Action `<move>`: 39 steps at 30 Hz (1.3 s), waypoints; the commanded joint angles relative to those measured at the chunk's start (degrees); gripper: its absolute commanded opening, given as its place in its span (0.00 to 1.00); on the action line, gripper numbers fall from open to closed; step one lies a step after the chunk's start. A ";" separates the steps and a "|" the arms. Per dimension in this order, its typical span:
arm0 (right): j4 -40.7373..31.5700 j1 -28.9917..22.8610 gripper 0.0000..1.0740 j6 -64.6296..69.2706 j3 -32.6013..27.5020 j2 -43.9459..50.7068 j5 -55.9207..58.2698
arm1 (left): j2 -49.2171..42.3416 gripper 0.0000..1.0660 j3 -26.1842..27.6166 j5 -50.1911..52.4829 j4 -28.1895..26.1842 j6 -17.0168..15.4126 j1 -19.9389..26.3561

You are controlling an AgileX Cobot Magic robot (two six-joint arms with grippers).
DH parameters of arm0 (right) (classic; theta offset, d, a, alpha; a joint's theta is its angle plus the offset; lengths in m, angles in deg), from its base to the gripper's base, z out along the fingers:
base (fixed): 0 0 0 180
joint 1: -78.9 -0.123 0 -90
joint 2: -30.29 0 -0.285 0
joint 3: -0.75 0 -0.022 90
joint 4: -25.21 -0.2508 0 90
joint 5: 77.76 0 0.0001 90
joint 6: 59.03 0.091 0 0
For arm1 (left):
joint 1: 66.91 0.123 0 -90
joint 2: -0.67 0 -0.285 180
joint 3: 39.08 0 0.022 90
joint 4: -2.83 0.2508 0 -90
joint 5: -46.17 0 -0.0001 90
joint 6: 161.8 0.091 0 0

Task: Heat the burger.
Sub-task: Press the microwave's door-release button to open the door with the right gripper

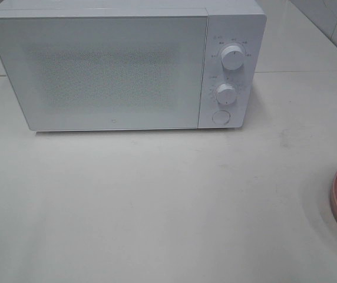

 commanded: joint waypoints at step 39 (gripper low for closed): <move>-2.86 0.29 0.70 -4.76 -10.43 -31.80 -57.24 | -0.97 0.94 0.06 0.40 -0.34 -0.06 -0.11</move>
